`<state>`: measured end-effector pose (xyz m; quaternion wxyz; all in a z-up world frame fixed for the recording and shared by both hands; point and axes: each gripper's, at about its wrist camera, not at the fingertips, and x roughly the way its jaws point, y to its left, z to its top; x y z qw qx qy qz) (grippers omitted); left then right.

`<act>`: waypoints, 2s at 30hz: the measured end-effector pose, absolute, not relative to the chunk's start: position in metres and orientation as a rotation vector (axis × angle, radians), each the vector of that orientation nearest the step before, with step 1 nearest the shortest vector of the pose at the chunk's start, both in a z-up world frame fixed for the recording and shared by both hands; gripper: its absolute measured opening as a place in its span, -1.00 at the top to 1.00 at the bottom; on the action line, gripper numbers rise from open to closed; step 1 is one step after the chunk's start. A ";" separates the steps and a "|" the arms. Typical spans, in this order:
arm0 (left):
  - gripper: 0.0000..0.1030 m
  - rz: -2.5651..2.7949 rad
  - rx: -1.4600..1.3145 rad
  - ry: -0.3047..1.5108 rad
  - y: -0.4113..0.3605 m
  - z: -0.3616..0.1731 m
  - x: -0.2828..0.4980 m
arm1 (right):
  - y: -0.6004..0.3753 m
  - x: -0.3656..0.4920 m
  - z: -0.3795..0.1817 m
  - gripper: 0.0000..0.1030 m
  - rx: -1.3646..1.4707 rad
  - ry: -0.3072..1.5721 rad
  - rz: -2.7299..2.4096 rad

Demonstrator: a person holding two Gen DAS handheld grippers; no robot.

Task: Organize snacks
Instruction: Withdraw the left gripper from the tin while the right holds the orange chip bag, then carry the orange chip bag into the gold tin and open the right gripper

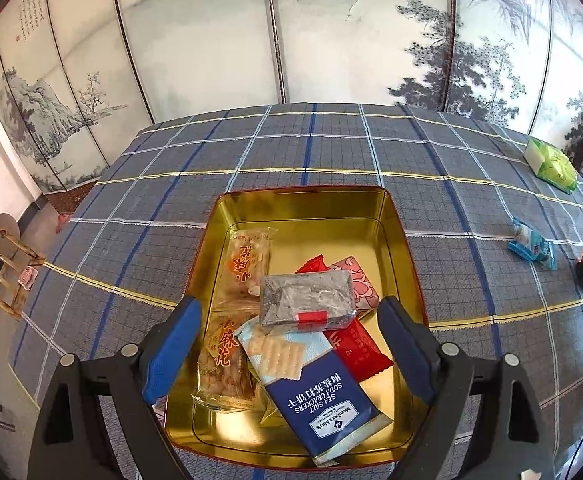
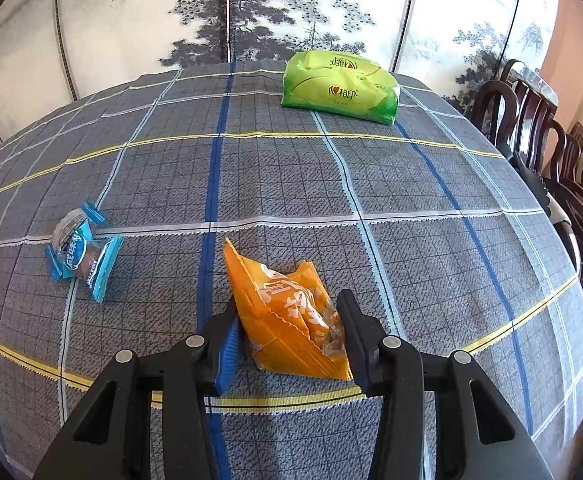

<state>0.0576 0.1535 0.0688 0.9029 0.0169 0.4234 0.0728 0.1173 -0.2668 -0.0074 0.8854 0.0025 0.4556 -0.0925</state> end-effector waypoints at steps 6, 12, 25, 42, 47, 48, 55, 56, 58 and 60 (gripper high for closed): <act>-0.70 0.160 0.017 0.875 0.160 0.070 0.055 | -0.244 0.112 0.014 0.12 0.008 0.914 -0.142; -0.75 0.174 -0.017 0.880 0.168 0.069 0.052 | -0.203 0.103 0.038 0.12 0.023 0.892 0.000; -0.77 0.292 -0.126 0.889 0.219 0.072 0.035 | -0.050 0.075 0.064 0.12 -0.036 0.878 0.454; -0.77 0.469 -0.214 0.916 0.294 0.082 -0.021 | 0.097 0.077 0.028 0.16 -0.195 0.968 0.679; -0.77 0.485 -0.236 0.925 0.299 0.084 -0.026 | 0.108 0.093 0.019 0.16 -0.193 0.997 0.661; -0.77 0.485 -0.237 0.922 0.298 0.086 -0.027 | 0.110 0.097 0.017 0.16 -0.184 1.007 0.661; -0.77 0.483 -0.224 0.916 0.292 0.096 -0.022 | 0.116 0.107 0.015 0.15 -0.183 1.022 0.660; -0.77 0.481 -0.224 0.917 0.290 0.097 -0.021 | 0.115 0.107 0.015 0.15 -0.181 1.023 0.657; -0.77 0.472 -0.222 0.918 0.285 0.099 -0.019 | 0.114 0.107 0.017 0.14 -0.181 1.027 0.657; -0.77 0.464 -0.213 0.917 0.280 0.100 -0.017 | 0.111 0.106 0.020 0.05 -0.178 1.028 0.661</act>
